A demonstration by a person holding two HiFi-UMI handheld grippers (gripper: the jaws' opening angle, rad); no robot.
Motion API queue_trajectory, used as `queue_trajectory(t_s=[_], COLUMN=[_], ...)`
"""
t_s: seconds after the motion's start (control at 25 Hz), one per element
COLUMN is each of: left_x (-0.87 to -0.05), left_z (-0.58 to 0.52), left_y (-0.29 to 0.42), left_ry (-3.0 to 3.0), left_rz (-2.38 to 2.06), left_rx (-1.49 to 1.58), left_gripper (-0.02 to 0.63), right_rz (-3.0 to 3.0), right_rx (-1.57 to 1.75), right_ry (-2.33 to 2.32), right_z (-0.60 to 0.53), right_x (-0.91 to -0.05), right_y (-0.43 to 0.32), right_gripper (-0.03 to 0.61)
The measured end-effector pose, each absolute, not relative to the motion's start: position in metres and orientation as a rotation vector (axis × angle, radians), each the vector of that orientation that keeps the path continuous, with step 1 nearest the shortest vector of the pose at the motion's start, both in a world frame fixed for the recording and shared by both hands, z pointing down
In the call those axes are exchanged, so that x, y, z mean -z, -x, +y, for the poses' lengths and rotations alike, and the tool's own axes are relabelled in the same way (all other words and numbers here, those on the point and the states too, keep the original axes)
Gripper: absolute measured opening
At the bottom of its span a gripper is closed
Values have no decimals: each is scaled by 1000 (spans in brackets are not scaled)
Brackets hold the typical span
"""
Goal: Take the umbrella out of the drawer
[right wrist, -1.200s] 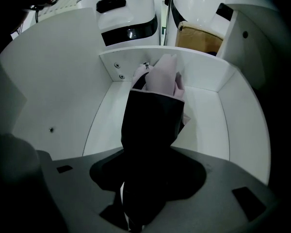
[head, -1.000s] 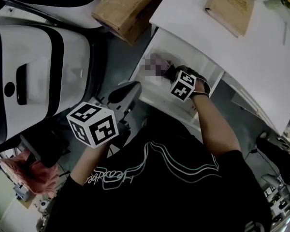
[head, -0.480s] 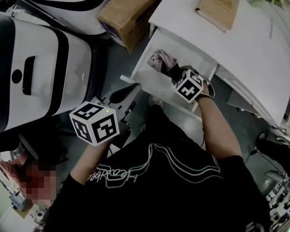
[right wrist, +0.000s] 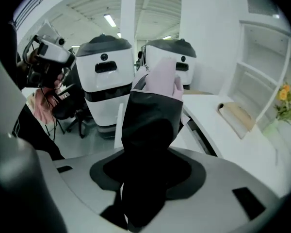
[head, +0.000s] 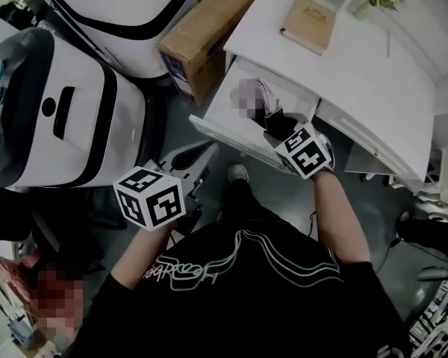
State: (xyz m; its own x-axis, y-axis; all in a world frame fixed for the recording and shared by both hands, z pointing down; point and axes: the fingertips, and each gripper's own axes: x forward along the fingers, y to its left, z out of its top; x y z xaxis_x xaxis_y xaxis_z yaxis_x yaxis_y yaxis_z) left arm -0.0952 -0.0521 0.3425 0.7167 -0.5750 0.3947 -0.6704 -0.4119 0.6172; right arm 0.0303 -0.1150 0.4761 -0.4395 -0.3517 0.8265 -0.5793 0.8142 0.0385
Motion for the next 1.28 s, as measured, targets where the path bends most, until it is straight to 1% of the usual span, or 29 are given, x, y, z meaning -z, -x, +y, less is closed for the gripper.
queue_trajectory(t_s=[0.12,0.36,0.68,0.92,1.28], left_x=[-323,-292,-278,-273,-267], left_z=[-34,-7,31,45,50], left_y=[94,88,80,75,76], left_ry=[-2176,-2263,-2340,-2354,-2358], left_rz=[-945,-944,-897,-871,-861], left_rx=[-142,-126,-155,-138,-115], left_gripper=[20,20,20,20,20], right_rz=[-2138,-2349,-2640,-2720,-2737], right_rx=[-333,-483,-631,-639,-649], right_ry=[-763,-915,-1051,-1090,-1069], right_z=[-92,-47,7,34,47], right_x=[-443,-382,-322,-303,-301], right_y=[-34,-34,-20,-20,-16], right_gripper=[209,209,209,210,209])
